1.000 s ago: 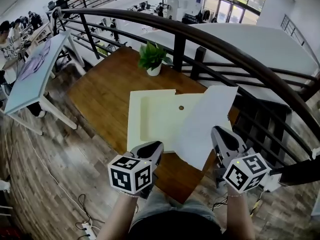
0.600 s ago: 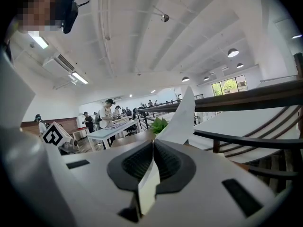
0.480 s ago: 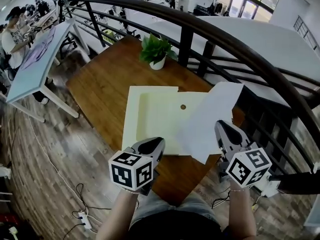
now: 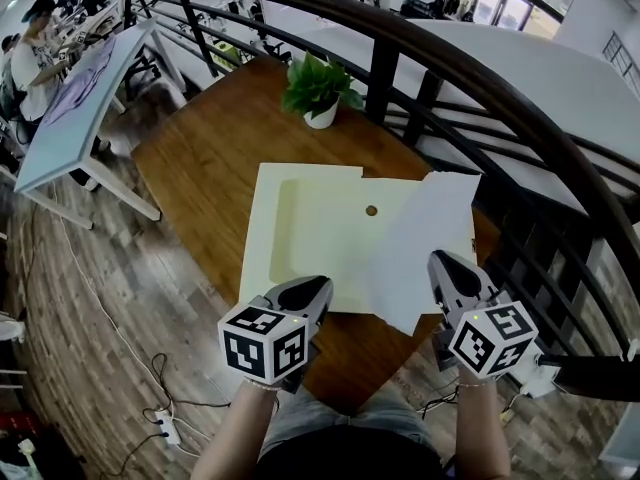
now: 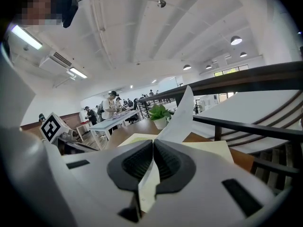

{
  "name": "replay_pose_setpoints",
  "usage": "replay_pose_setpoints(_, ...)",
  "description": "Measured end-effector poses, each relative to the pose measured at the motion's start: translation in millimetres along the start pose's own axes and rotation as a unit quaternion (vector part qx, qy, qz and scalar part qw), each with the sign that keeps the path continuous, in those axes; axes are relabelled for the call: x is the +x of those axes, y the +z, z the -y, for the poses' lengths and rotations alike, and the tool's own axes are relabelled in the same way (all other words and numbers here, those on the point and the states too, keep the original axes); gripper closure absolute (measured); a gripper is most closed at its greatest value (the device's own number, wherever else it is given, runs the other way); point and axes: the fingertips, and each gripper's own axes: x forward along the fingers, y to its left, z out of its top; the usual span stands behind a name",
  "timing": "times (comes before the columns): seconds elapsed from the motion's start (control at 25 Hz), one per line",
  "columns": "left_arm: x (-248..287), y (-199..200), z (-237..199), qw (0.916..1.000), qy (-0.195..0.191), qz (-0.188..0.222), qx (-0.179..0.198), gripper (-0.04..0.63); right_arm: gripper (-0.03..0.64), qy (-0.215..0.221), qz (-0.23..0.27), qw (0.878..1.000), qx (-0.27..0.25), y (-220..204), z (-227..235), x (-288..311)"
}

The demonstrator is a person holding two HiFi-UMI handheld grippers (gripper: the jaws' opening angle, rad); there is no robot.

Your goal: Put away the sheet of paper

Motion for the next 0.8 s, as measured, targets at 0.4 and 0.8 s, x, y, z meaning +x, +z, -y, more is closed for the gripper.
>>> replay_pose_setpoints(0.4,8,-14,-5,0.9997,0.01,-0.019,-0.014,0.561,0.586,0.014,-0.055,0.998,-0.003,-30,18,12)
replay_pose_setpoints(0.8,13,-24,-4,0.9991,0.016,-0.033,-0.021,0.561,0.586,0.021,-0.096,0.995,0.0,-55,37,28)
